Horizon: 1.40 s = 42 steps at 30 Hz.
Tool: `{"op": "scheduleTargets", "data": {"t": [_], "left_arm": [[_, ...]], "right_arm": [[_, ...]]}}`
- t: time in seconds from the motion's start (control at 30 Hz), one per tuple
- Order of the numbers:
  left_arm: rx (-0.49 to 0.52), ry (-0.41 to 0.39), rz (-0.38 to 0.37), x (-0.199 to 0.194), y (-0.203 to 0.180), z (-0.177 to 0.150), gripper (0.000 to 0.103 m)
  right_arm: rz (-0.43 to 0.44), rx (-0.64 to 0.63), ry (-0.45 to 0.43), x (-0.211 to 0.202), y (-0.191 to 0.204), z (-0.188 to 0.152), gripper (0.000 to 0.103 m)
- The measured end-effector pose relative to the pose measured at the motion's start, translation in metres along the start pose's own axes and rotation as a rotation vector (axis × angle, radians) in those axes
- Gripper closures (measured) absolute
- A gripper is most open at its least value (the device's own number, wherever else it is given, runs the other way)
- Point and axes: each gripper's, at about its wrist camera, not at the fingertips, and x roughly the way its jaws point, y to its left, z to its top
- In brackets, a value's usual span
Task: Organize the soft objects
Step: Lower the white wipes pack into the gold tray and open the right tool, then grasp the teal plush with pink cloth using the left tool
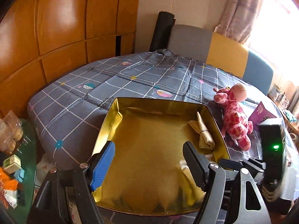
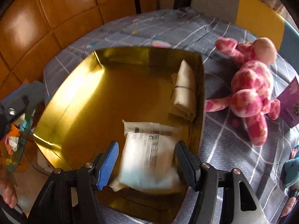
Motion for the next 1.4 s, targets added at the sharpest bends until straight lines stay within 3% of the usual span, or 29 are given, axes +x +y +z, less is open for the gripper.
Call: {"op": "scheduleTargets", "data": {"t": [0.13,0.67,1.4], "left_arm": [[0.015,-0.012,-0.007,-0.005,-0.006,0.0,0.027],[0.116,-0.011,-0.069,-0.019,-0.052,-0.008,0.025],[0.325,0.025,-0.183,-0.023,-0.137,-0.026,0.025]], "right_arm": [[0.017,0.052,-0.079,-0.026,-0.011,-0.006,0.037],[-0.161,0.243,-0.263,-0.111,-0.088,-0.054,0.037],[-0.287,0.399,-0.329,-0.158,-0.158,-0.107,0.037]]}}
